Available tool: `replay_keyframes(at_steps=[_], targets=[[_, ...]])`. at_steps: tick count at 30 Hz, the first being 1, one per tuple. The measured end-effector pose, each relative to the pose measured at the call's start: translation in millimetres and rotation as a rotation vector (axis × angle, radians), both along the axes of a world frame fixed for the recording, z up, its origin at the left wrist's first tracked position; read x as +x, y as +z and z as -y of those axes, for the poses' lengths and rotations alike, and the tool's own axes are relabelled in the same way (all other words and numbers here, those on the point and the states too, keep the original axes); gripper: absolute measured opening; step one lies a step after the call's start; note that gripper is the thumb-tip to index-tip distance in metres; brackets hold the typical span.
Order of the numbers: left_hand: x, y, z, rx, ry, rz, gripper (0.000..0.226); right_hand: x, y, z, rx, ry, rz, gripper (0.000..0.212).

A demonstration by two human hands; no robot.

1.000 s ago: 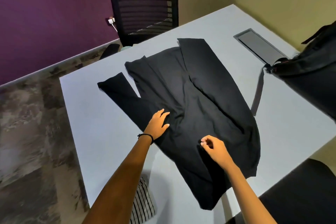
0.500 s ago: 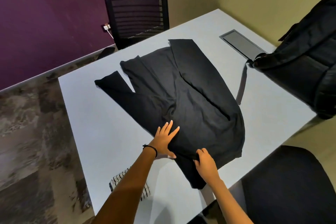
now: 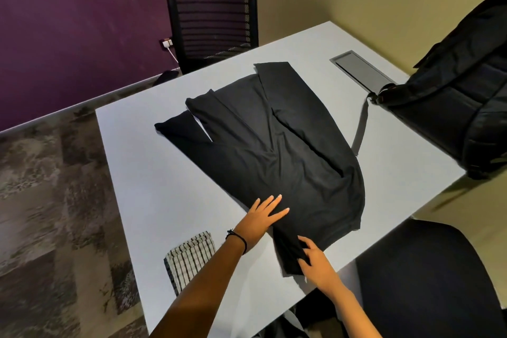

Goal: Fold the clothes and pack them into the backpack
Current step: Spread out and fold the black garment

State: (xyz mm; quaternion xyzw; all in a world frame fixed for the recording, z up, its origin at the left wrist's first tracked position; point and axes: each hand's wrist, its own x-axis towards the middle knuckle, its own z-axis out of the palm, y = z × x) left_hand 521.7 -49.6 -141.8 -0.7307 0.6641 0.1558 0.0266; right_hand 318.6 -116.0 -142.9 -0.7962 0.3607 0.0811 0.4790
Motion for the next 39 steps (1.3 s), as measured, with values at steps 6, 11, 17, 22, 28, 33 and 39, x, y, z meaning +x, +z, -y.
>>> replay_keyframes(at_steps=[6,11,17,22,28,33,39], targets=[[-10,-3,-18,-0.483,0.799,-0.237,0.040,-4,-3,-4,-0.100,-0.097,0.054,0.026],[-10,-3,-12,-0.352,1.531,-1.211,0.037,-9,6,-4,-0.119,-0.198,0.134,0.024],[-4,-1,4,-0.370,1.487,-1.543,0.051,-11,-10,9,-0.173,-0.664,0.049,0.040],[7,-7,11,-0.418,1.547,-1.602,0.053,6,-19,23,-0.212,-0.623,-0.133,0.057],[10,-20,21,-0.419,1.605,-1.494,0.056,-1,-18,32,-0.197,-0.641,-0.068,0.021],[2,-22,16,-0.443,1.660,-1.417,0.050,-29,-13,44,-0.246,-0.753,-0.086,0.022],[-16,-21,4,-0.346,1.570,-1.418,0.054,-32,-6,32,-0.417,-0.612,-0.172,0.018]])
